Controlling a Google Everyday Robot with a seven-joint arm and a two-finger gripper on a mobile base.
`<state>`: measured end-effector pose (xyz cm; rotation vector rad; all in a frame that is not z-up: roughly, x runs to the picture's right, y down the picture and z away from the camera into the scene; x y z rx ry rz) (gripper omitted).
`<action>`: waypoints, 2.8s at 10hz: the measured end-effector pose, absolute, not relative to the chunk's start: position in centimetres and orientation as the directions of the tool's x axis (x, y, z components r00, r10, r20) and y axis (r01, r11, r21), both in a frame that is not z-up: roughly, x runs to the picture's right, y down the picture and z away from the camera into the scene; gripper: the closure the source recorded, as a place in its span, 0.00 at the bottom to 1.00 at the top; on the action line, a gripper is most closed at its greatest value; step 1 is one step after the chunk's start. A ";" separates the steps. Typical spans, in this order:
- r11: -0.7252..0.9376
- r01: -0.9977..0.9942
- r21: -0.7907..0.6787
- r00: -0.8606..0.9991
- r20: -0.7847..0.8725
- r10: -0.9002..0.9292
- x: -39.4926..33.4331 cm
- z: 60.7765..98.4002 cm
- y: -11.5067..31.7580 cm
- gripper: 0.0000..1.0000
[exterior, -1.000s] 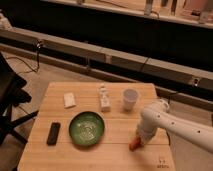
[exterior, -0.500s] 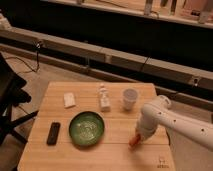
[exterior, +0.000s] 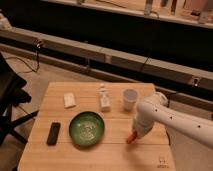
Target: Place the pepper in the ceramic bowl
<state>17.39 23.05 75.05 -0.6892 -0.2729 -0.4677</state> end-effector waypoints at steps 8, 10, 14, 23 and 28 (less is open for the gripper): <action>0.663 0.567 -0.489 0.819 0.421 -0.389 13.8 73.5 19.8 1.00; 0.665 0.581 -0.469 0.808 0.430 -0.403 13.0 73.5 19.0 1.00; 0.664 0.619 -0.419 0.776 0.453 -0.439 10.2 72.9 16.9 1.00; 0.620 0.703 -0.349 0.698 0.505 -0.508 4.8 73.6 15.7 1.00; 0.593 0.743 -0.310 0.652 0.537 -0.536 0.3 74.3 14.7 1.00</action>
